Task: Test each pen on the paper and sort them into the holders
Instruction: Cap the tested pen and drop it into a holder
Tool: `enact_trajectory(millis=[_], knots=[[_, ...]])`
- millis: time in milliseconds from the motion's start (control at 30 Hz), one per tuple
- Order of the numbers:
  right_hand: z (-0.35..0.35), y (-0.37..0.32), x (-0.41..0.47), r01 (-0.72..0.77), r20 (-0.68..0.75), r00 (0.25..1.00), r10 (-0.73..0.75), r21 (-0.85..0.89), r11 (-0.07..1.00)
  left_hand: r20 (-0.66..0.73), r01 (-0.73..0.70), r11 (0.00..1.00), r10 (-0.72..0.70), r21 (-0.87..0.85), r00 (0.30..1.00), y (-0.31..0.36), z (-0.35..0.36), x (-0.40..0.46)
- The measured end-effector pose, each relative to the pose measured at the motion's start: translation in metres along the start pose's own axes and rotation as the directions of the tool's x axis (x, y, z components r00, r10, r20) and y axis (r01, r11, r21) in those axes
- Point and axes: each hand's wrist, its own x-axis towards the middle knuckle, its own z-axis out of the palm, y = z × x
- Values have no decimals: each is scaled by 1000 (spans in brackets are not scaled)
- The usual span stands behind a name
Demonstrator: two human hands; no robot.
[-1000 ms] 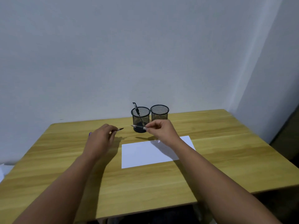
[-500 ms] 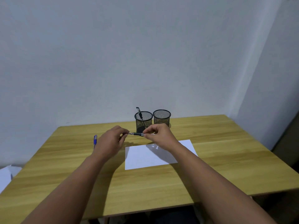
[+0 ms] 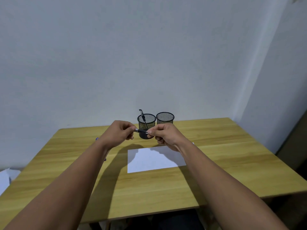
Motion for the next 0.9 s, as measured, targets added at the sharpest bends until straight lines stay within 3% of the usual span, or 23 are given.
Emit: enact_trajectory(millis=[100, 200, 333, 400, 467, 667, 900], knots=[[-1, -1, 3, 24, -13, 1000, -24, -19, 1000, -3, -24, 999, 24, 25, 1000, 4, -5, 6], [-8, -7, 6, 65, 8, 998, -65, -255, 965, 15, -59, 996, 58, 63, 998, 8, -3, 8], [-8, -31, 16, 103, 154, 988, -13, -593, 799, -102, -123, 992, 122, -4, 987, 8, 7, 20], [-6, -42, 31, 107, 107, 993, -46, -682, 724, -193, -112, 989, 93, -93, 977, 3, 14, 28], [-8, -51, 48, 99, 4, 991, -137, -712, 695, -246, -65, 987, 27, -148, 969, -8, 22, 37], [-19, -71, 90, 123, -235, 898, -372, -679, 724, -248, 59, 997, -68, -47, 966, -49, 48, 61], [-2, -52, 124, 79, -230, 910, -344, -720, 690, -217, 71, 996, -79, -47, 973, -65, 71, 88]])
